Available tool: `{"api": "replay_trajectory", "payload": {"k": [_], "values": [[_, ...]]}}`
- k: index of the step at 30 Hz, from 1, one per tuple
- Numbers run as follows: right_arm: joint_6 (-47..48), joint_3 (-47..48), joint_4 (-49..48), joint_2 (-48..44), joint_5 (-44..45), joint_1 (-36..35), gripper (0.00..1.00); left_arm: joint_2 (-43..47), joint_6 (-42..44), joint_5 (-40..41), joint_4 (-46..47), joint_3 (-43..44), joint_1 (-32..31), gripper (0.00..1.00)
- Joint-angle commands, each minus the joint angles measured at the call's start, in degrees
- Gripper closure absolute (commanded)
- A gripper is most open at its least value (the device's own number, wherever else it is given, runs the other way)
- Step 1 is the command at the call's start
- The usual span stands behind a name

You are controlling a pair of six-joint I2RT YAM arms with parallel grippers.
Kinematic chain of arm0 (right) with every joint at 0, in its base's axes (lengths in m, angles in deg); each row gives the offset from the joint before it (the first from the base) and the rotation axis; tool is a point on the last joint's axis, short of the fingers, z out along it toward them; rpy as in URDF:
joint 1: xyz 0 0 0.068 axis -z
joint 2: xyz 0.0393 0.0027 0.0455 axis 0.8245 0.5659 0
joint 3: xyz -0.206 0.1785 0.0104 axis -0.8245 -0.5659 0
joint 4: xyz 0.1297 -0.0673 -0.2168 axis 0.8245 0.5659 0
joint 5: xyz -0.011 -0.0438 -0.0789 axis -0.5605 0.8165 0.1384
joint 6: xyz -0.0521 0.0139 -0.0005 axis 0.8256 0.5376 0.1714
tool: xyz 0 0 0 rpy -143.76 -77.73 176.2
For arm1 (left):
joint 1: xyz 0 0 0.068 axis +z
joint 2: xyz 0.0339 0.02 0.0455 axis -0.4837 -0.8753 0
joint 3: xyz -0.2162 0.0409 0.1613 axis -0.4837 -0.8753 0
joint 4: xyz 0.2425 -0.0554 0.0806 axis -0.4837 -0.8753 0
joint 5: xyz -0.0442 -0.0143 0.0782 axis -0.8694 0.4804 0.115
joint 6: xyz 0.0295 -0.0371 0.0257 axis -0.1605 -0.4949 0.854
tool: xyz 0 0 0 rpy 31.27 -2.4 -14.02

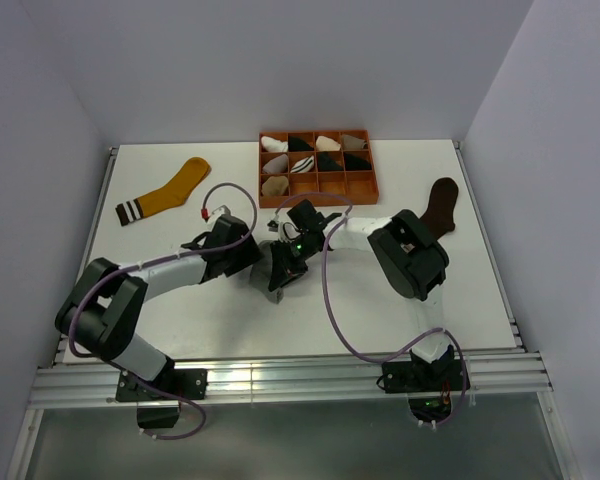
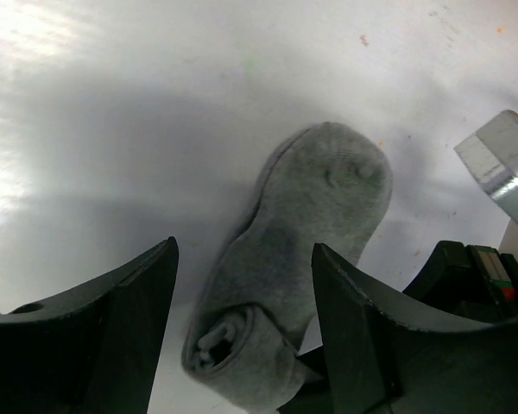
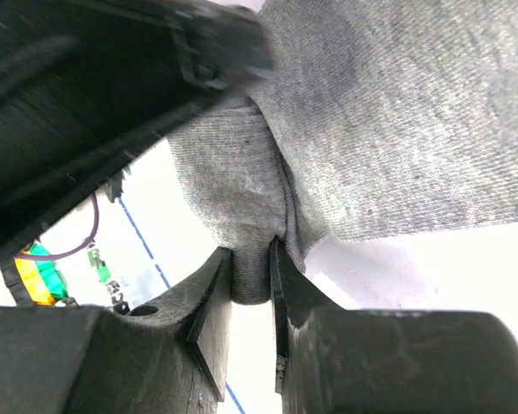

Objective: Roll the socks
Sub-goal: Roll the sock at the center of the board.

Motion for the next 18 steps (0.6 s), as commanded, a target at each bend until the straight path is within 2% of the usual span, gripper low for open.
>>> {"api": "replay_trajectory", "payload": {"k": [1, 9, 18], "values": [[-0.31, -2.80, -0.01, 2.24, 9.63, 0.18, 1.00, 3.64, -3.91, 1.66, -3.19, -1.54, 1.22, 0.31], [-0.04, -1.31, 0.69, 1.80, 12.53, -1.31, 1.00, 15.06, -11.65, 1.22, -5.31, -7.94, 1.40, 0.31], [0.40, 0.89, 2.89, 1.97, 16.22, -3.33, 1.00, 15.96, -17.28, -0.28, 0.58, -12.79, -0.53, 0.34]]}}
